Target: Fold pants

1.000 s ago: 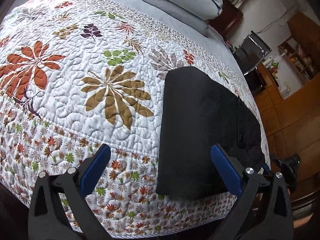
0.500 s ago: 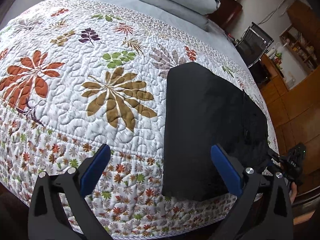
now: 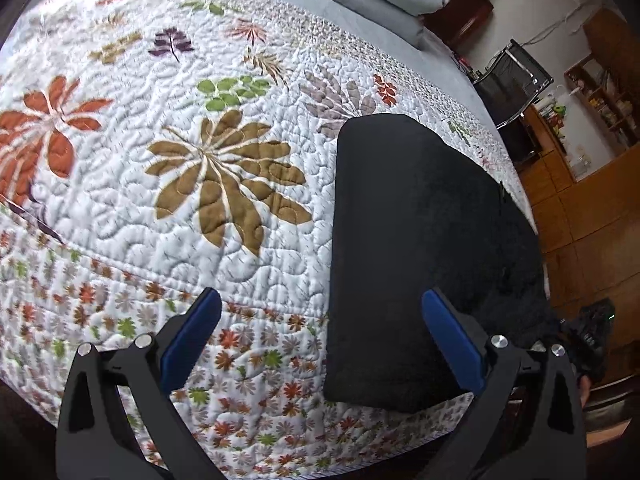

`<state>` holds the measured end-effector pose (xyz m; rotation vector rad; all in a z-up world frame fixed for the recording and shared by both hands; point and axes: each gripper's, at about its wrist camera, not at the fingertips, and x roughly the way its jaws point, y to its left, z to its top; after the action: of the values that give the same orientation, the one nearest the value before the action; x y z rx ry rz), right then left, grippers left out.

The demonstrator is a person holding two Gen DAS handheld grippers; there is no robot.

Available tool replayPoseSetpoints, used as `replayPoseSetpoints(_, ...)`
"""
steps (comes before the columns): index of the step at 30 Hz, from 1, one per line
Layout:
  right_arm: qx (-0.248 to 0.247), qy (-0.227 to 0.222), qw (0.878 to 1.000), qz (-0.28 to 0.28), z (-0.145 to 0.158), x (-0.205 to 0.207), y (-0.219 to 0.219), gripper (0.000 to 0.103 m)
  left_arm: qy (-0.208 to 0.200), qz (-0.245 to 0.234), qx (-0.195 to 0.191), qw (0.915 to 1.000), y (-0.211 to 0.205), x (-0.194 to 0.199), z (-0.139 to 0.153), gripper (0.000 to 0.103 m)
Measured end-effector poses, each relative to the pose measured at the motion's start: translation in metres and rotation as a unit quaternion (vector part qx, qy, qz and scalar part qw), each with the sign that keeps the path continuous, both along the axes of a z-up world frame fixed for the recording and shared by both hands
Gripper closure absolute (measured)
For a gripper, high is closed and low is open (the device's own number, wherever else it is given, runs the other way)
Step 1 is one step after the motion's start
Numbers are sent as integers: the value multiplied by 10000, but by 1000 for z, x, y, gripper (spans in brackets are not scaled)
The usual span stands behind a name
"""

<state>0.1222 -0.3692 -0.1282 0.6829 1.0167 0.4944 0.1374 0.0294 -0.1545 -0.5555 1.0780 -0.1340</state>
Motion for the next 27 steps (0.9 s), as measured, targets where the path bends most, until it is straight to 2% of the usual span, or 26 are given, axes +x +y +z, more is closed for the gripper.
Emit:
replayPoseSetpoints(3, -24, 24, 10000, 26, 1, -1, 0, 65, 181, -70, -305, 9993, 2, 3, -7, 3)
replayPoseSetpoints(5, -82, -56, 9999, -67, 6, -4, -3, 48, 280, -86, -582, 9979, 6, 4, -10, 3)
replayPoseSetpoints(6, -2, -127, 9999, -110, 9, -6, -7, 46, 364, -96, -758, 9964, 8, 5, -13, 3)
replayPoseSetpoints(10, 364, -193, 9988, -280, 16, -10, -25, 30, 763, -241, -1527, 9850, 11, 10, -26, 3)
replayPoseSetpoints(13, 294, -168, 9988, -356, 17, -9, -33, 30, 1118, -561, -1972, 9723, 2, 18, -41, 3)
replayPoseSetpoints(16, 313, -75, 9988, -368, 12, -10, -39, 30, 1327, -768, -2205, 9633, -8, 23, -53, 3)
replayPoseSetpoints(21, 240, 82, 9990, -365, 0, -8, -38, 29, 1420, -829, -2394, 9569, -16, 26, -61, 3)
replayPoseSetpoints(25, 269, 174, 9988, -358, -12, -2, -36, 24, 1505, -943, -2552, 9504, -26, 30, -65, 3)
replayPoseSetpoints(27, 303, 191, 9989, -298, -15, 1, -34, 22, 1526, -1031, -2526, 9499, -33, 33, -64, 3)
